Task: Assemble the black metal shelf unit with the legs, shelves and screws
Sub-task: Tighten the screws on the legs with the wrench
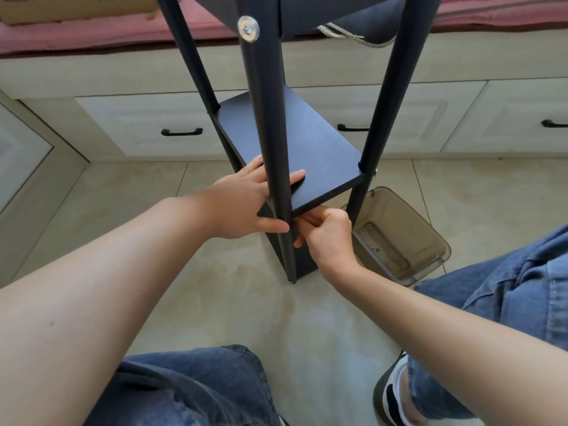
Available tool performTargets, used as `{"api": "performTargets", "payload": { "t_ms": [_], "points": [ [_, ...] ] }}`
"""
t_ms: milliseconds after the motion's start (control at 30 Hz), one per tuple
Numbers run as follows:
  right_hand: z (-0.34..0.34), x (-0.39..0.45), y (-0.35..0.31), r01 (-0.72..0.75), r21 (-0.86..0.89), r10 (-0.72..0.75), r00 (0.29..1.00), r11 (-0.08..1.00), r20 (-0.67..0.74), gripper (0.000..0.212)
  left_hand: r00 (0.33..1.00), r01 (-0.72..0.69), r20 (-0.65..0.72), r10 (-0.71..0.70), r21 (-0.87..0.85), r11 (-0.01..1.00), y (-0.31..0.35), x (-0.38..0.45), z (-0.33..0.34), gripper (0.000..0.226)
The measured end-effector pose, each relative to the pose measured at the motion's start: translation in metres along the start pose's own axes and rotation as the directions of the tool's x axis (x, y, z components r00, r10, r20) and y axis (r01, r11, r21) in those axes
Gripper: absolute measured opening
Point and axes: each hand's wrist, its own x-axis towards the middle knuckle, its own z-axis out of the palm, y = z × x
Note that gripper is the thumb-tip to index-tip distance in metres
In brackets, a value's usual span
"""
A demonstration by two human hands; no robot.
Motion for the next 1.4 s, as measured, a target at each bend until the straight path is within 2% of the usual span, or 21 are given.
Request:
{"api": "performTargets", "payload": {
  "t_ms": [367,667,767,867,967,1033,1233,1300,1400],
  "points": [
    [0.005,0.0,-0.002,-0.073,0.084,0.071,0.997,0.994,0.032,0.017,1.0,-0.003,-0.012,0.003,0.004,1.0,-0.005,0.0,0.002,0.088],
    [-0.019,-0.004,0.015,-0.13,-0.166,0.131,0.991,0.978,-0.003,0.008,0.997,0.062,-0.037,-0.064,-0.053,0.997,0.006,-0.004,0.001,0.082],
    [-0.034,-0.008,0.021,-0.153,-0.205,0.152,0.988,0.967,-0.021,0.005,0.984,0.055,-0.159,-0.085,-0.183,0.981,0.014,-0.006,-0.001,0.073],
    [-0.046,-0.012,0.023,-0.158,-0.232,0.151,0.987,0.96,-0.045,0.014,0.964,0.031,-0.248,-0.101,-0.27,0.962,0.015,-0.007,-0.002,0.063],
    [-0.054,-0.013,0.021,-0.136,-0.289,0.13,0.991,0.948,-0.041,0.019,0.969,0.061,-0.214,-0.126,-0.287,0.956,0.008,-0.006,-0.002,0.065],
    [-0.057,-0.014,0.017,-0.122,-0.316,0.118,0.993,0.941,-0.032,0.017,0.971,0.098,-0.18,-0.159,-0.306,0.947,0.002,-0.008,-0.002,0.07],
    [-0.064,-0.019,0.005,-0.033,-0.315,0.023,0.999,0.949,-0.034,0.012,0.946,0.212,-0.123,-0.298,-0.459,0.863,-0.036,-0.029,-0.01,0.056],
    [-0.064,-0.019,0.001,-0.018,-0.269,0.009,0.999,0.963,-0.036,0.013,0.914,0.25,-0.153,-0.376,-0.517,0.819,-0.052,-0.042,-0.009,0.052],
    [-0.06,-0.016,-0.004,-0.049,-0.143,0.041,0.998,0.989,-0.056,0.013,0.822,0.332,-0.208,-0.531,-0.584,0.741,-0.07,-0.058,-0.005,0.047]
  ]
}}
